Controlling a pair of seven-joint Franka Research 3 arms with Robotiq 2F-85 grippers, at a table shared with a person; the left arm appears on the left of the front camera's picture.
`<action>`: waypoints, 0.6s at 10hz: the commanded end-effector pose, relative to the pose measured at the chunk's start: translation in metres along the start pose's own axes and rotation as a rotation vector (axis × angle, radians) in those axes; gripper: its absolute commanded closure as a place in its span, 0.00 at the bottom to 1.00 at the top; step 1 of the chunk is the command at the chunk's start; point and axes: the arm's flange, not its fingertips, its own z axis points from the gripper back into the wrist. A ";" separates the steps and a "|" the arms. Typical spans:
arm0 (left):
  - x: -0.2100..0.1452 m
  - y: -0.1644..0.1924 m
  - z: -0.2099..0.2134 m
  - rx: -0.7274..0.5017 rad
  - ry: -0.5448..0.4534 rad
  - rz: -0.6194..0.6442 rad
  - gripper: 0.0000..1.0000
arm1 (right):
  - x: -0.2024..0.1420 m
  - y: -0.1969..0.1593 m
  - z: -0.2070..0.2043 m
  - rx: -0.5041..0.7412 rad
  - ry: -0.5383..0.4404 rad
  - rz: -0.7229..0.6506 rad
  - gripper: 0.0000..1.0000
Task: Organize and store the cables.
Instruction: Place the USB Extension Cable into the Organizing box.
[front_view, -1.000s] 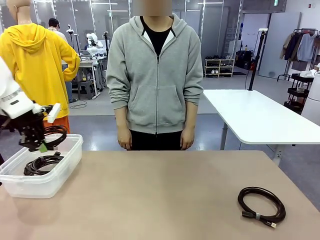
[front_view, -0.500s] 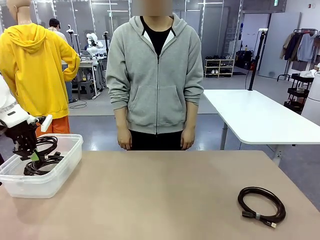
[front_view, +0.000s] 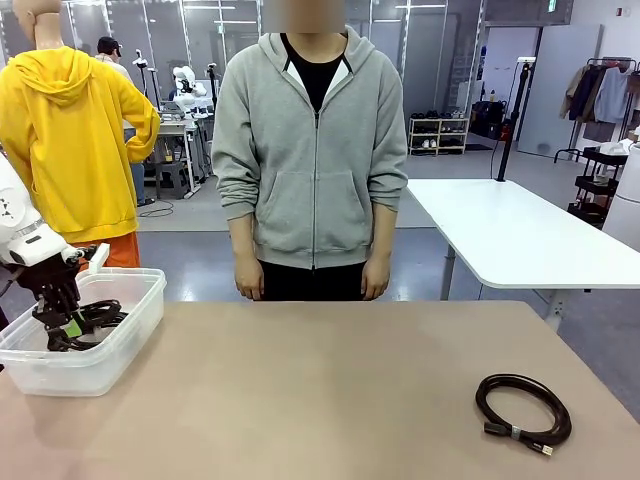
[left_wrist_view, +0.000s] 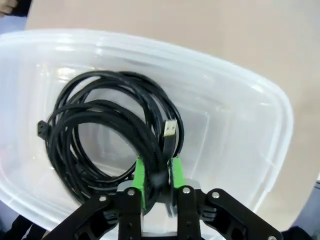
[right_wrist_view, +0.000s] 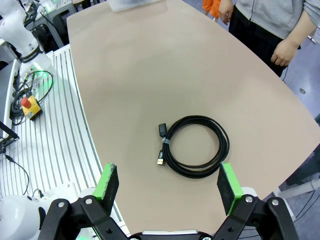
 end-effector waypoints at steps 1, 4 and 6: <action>-0.007 -0.001 0.009 -0.011 -0.064 -0.013 0.36 | -0.001 0.000 0.001 0.004 -0.009 0.017 0.00; -0.009 -0.007 0.016 0.007 -0.083 0.000 0.00 | -0.001 0.000 0.001 0.004 -0.009 0.017 0.00; -0.009 -0.008 0.018 0.018 -0.079 0.013 0.00 | -0.001 0.000 0.001 0.004 -0.009 0.017 0.00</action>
